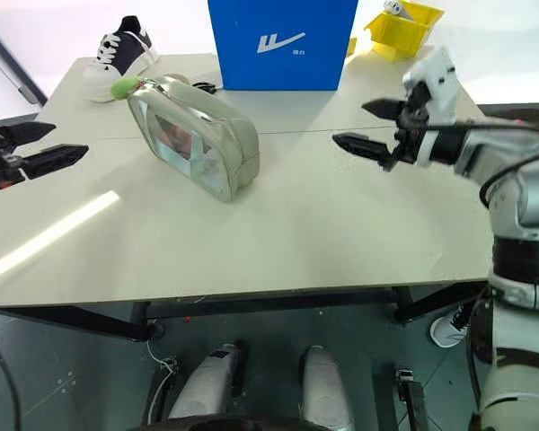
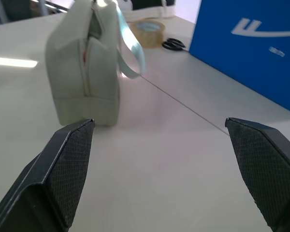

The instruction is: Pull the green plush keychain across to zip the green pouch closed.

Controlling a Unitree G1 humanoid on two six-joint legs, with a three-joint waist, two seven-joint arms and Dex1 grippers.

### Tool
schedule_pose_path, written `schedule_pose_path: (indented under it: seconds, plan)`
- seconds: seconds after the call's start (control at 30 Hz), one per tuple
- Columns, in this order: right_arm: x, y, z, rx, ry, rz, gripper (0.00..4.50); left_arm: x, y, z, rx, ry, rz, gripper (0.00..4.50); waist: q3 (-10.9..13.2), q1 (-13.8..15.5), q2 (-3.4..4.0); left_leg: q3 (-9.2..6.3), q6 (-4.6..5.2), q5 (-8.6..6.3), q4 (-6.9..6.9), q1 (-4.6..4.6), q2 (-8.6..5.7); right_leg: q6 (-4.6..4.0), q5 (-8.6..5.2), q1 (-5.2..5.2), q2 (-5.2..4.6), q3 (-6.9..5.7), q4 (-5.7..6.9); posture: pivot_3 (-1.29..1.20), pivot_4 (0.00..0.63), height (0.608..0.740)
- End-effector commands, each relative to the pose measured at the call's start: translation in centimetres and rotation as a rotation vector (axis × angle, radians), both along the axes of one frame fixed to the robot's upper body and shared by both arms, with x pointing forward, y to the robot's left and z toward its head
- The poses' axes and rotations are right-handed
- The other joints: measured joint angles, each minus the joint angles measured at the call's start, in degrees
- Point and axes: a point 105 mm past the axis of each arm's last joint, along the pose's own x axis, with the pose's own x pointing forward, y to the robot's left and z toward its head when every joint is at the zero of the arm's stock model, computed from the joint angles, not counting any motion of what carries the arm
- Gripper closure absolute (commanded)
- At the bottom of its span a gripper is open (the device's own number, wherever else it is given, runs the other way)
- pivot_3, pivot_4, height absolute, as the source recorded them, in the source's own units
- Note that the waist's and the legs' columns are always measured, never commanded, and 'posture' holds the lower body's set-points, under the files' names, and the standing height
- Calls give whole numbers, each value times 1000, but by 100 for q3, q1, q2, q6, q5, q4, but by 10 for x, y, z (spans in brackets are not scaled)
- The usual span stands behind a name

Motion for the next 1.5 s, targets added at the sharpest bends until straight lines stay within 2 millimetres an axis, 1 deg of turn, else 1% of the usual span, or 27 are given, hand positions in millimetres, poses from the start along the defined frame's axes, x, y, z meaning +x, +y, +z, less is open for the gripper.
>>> schedule_pose_path:
  seconds: [0.03,0.13,0.2,0.3,0.37,0.47,0.53,0.63,0.73,0.87,0.97,1.07,1.17,1.23,1.3,1.37,1.43,1.47,1.5]
  plan:
    - [0,10,9,8,-9,60,0,-2,2,18,39,-53,-34,22,0,16,0,-1,0,0,1,-12,1,1,1,-12,0,0,1,0,150,740]
    - [5,12,4,11,-16,38,0,1,3,22,5,-70,-14,22,2,24,-2,-4,-5,5,14,-57,-2,18,12,-53,1,1,12,0,150,740]
    - [6,14,0,-8,-12,31,0,-1,0,24,10,-68,-33,22,2,18,-2,0,-5,5,13,-56,-5,21,14,-55,-2,6,12,0,150,740]
    - [5,19,2,-16,-21,51,0,-2,-3,27,27,-72,-53,22,2,10,-1,3,-5,5,13,-55,-5,23,15,-59,0,7,18,0,150,740]
    - [5,25,3,-17,-30,70,0,-1,-7,32,11,-94,-61,22,2,5,-2,3,-4,5,13,-54,-4,23,15,-60,2,6,23,0,150,740]
    - [6,35,1,-13,-32,80,0,1,-13,31,13,-104,-67,22,2,-20,-2,5,-5,6,15,-48,-3,23,15,-59,3,9,31,0,150,740]
    - [2,52,5,-3,-50,130,0,0,-23,33,22,-112,-114,22,2,-33,-2,5,-6,7,16,-46,-3,23,15,-60,4,10,37,0,150,740]
    - [3,86,6,16,-89,169,0,-2,-45,38,-12,-120,-192,22,1,-75,-2,4,-7,8,20,-46,-2,25,17,-62,5,11,48,0,150,740]
    - [9,122,-3,23,-86,172,0,-9,-70,30,-3,-97,-277,22,-1,-140,-6,1,-14,14,24,-44,-2,27,17,-65,5,11,67,0,150,740]
    - [11,161,-4,17,-103,220,0,-28,-94,18,66,-49,-403,22,-2,-159,-8,3,-28,23,24,-44,-3,27,17,-97,7,22,122,0,150,740]
    - [17,178,-8,5,-118,225,0,-32,-100,23,74,-66,-413,22,-2,-149,-8,-2,-38,29,23,-43,3,25,17,-101,16,21,132,0,150,740]
    - [30,190,-20,-41,-140,196,0,-32,-98,28,60,-81,-389,22,-3,-149,-10,-4,-43,34,24,-35,4,22,19,-94,23,21,132,0,150,740]
    - [35,199,-29,-52,-135,207,0,-34,-94,27,80,-85,-373,22,-4,-145,-11,-5,-47,37,25,-35,5,21,20,-94,25,21,132,0,150,740]
    - [37,201,-37,-67,-131,210,562,-31,-90,25,72,-89,-349,0,-4,-146,-11,-5,-48,38,24,-36,5,20,20,-94,25,22,132,0,150,740]
    - [42,198,-43,-90,-135,196,1330,-30,-89,24,62,-93,-338,0,-4,-148,-11,-6,-49,38,23,-36,5,21,20,-95,25,21,132,0,150,740]
    - [45,194,-45,-102,-142,183,2444,-28,-89,22,60,-93,-334,0,-4,-145,-12,-7,-49,39,23,-36,5,20,20,-95,26,21,133,0,150,740]
    - [48,189,-42,-105,-157,175,3493,-27,-88,21,61,-96,-333,0,-4,-147,-12,-8,-51,40,23,-36,6,20,20,-95,27,21,133,0,150,740]
    - [48,186,-40,-106,-163,172,4103,-26,-87,22,58,-98,-330,0,-4,-147,-12,-8,-51,40,23,-36,6,20,20,-95,28,21,133,0,150,740]
    - [49,179,-37,-111,-171,167,4452,-24,-86,22,56,-102,-324,0,-4,-144,-12,-9,-51,40,23,-36,6,20,20,-95,28,21,134,0,150,740]
